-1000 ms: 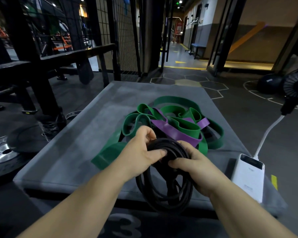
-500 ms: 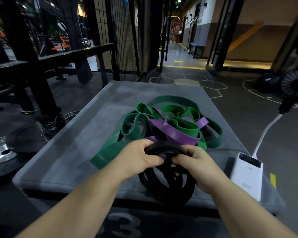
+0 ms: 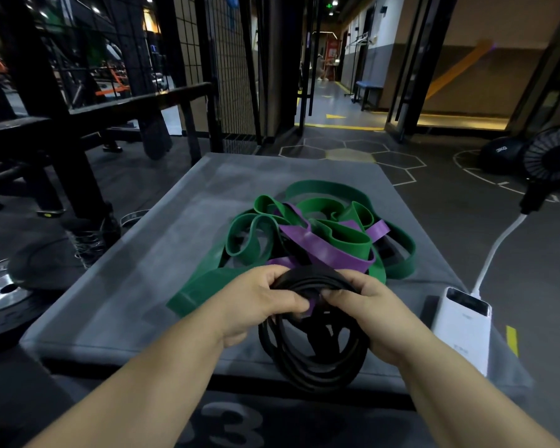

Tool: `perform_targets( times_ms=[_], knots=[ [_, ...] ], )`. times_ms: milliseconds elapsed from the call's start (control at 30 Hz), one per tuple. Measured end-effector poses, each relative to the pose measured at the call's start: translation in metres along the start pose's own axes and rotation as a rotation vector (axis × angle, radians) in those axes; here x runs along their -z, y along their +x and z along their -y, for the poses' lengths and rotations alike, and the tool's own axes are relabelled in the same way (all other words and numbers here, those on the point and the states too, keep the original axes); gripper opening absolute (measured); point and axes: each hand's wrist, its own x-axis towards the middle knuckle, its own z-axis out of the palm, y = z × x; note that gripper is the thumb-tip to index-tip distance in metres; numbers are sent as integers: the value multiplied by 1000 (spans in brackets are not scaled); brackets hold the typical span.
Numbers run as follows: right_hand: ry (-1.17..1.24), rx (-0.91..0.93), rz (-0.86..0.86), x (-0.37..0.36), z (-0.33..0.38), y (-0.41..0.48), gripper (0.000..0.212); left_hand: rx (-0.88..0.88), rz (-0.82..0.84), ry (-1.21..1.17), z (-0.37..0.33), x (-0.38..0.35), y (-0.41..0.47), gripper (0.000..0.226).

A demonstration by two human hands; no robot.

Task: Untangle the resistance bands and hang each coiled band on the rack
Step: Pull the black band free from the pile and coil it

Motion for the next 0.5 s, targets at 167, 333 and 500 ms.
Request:
perform_targets(
  times_ms=[167,333,500],
  knots=[
    [52,-38,164,-1,7,-3,34,9,15,-348,-4,-6,-2,29],
    [74,-29,212,-3,5,-2,39,-33,17,-302,-8,-12,-4,10],
    [164,-44,232,0,9,-4,37,-70,-26,5,-5,-16,-1,50]
  ],
)
